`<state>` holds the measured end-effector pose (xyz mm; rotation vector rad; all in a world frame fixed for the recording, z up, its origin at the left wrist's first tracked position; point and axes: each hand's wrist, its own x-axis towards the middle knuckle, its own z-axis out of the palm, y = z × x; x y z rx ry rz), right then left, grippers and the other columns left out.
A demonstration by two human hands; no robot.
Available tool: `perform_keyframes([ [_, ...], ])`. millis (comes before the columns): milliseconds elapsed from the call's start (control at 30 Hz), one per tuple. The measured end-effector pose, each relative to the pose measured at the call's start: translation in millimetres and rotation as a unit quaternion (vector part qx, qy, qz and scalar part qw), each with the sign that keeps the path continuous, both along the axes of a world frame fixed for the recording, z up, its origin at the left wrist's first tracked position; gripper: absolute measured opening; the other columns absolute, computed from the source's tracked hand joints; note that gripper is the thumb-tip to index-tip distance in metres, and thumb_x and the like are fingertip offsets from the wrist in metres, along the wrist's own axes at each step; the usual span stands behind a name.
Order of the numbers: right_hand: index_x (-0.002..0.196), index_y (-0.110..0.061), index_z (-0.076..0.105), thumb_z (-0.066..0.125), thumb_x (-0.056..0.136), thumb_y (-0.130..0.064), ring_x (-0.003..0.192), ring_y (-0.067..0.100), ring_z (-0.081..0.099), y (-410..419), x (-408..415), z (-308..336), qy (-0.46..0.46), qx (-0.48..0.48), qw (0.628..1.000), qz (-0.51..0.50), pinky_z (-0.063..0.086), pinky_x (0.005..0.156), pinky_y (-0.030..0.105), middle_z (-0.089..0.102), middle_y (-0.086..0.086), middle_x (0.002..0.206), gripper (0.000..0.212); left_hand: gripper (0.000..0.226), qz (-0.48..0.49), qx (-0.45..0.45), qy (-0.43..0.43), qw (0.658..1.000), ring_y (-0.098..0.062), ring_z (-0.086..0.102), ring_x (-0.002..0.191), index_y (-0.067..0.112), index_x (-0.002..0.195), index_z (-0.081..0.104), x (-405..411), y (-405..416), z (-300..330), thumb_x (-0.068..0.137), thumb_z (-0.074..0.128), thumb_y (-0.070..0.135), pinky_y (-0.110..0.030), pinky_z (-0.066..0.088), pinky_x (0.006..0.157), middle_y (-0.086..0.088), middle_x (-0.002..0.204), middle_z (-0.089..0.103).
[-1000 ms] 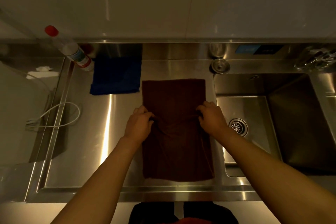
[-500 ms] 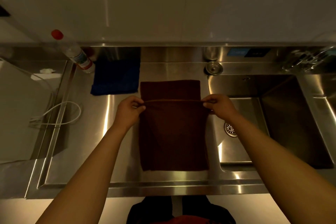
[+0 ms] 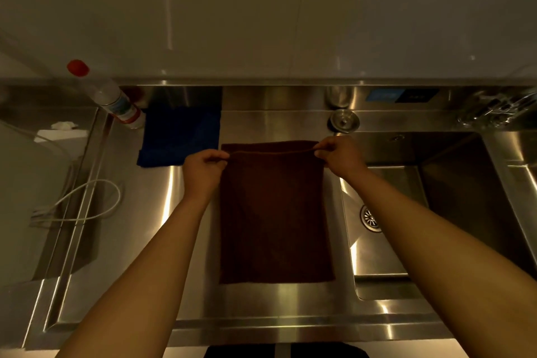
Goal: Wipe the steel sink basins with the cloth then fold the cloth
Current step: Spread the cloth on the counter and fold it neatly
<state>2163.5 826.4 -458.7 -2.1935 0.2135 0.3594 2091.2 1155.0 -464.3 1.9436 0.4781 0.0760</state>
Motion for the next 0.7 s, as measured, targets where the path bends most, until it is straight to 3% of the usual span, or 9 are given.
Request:
perform_keyframes([
  [133,0.095,-0.020,0.076,0.074,0.089,-0.011,0.091,0.019,0.070,7,22,-4,-0.020,-0.028,0.999,0.010,0.058,0.087,0.038,0.072,-0.001,0.092,0.011,0.025,0.041,-0.012,0.014,0.999,-0.005,0.069,0.091,0.016,0.107,0.080,17,4,-10,0.088,0.075,0.001,-0.006,0.052,0.075,0.003,0.100,0.074],
  [267,0.099,-0.015,0.075,0.070,0.091,-0.009,0.096,0.018,0.067,9,40,-10,-0.021,-0.035,0.999,0.002,0.053,0.087,0.032,0.072,0.005,0.100,0.011,0.028,0.059,-0.024,0.019,0.998,-0.006,0.069,0.086,0.015,0.114,0.078,30,4,-18,0.091,0.073,0.000,-0.006,0.053,0.072,-0.001,0.101,0.073],
  [433,0.102,-0.011,0.075,0.068,0.092,-0.007,0.096,0.017,0.064,9,50,-23,-0.024,-0.044,0.999,-0.016,0.052,0.092,0.035,0.070,0.005,0.101,0.012,0.030,0.037,-0.014,0.039,0.998,-0.019,0.073,0.086,0.015,0.118,0.076,40,5,-31,0.095,0.066,-0.002,-0.019,0.061,0.075,-0.007,0.100,0.074],
  [567,0.098,-0.014,0.074,0.067,0.093,-0.009,0.095,0.021,0.067,8,48,-37,-0.027,-0.056,0.998,-0.030,0.055,0.087,0.039,0.071,0.006,0.101,0.010,0.036,0.008,0.030,0.047,0.998,-0.017,0.069,0.099,0.011,0.127,0.072,40,7,-42,0.097,0.061,-0.004,-0.003,0.051,0.067,-0.013,0.117,0.071],
  [633,0.097,-0.017,0.073,0.067,0.093,-0.012,0.095,0.022,0.067,8,47,-43,-0.029,-0.068,0.997,-0.028,0.056,0.086,0.040,0.072,0.004,0.099,0.009,0.039,-0.020,0.068,0.049,0.996,-0.014,0.062,0.110,0.010,0.131,0.069,39,7,-44,0.095,0.063,-0.004,-0.003,0.048,0.074,-0.010,0.126,0.067],
  [700,0.101,-0.018,0.073,0.070,0.091,-0.018,0.095,0.022,0.067,6,46,-49,-0.032,-0.090,0.995,-0.024,0.056,0.086,0.041,0.072,0.005,0.101,0.010,0.044,-0.079,0.117,0.049,0.989,-0.012,0.057,0.114,0.008,0.135,0.065,36,7,-45,0.093,0.067,-0.003,-0.013,0.045,0.092,-0.008,0.131,0.062],
])
